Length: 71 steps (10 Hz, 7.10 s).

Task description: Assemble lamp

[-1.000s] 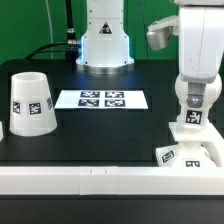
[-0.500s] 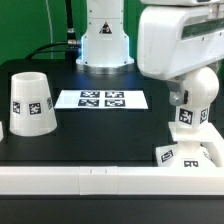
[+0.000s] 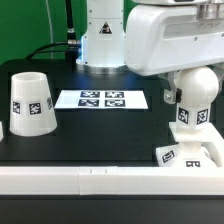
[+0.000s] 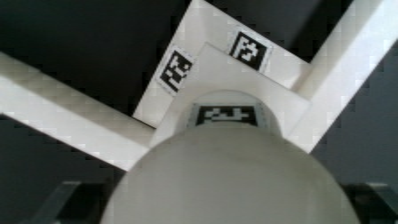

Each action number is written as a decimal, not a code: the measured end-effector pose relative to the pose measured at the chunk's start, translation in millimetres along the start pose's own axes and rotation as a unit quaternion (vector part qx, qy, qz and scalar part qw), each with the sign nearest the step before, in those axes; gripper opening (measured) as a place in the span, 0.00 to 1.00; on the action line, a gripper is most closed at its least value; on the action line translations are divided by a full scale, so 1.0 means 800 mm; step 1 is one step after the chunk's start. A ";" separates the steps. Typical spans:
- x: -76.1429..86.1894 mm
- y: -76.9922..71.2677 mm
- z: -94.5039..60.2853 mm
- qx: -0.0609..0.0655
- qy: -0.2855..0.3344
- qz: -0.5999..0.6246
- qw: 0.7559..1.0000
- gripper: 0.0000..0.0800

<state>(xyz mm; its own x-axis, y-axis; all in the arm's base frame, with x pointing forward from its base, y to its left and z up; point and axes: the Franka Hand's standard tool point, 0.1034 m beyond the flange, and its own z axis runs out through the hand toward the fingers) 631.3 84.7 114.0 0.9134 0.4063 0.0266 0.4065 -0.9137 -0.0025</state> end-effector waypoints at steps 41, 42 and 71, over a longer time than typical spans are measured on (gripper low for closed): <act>0.010 0.006 -0.008 0.002 0.010 -0.389 0.921 0.87; 0.009 0.007 -0.008 0.002 0.010 -0.410 0.912 0.72; 0.001 -0.005 0.003 0.041 -0.034 0.661 0.749 0.72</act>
Offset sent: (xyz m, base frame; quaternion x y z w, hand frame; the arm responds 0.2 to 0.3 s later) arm -0.0074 -0.0034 -0.0033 0.0254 -0.0036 0.2413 0.9701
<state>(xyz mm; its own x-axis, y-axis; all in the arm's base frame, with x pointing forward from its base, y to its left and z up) 630.6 88.6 111.6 0.5166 -0.8499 -0.1042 -0.8560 -0.5152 -0.0421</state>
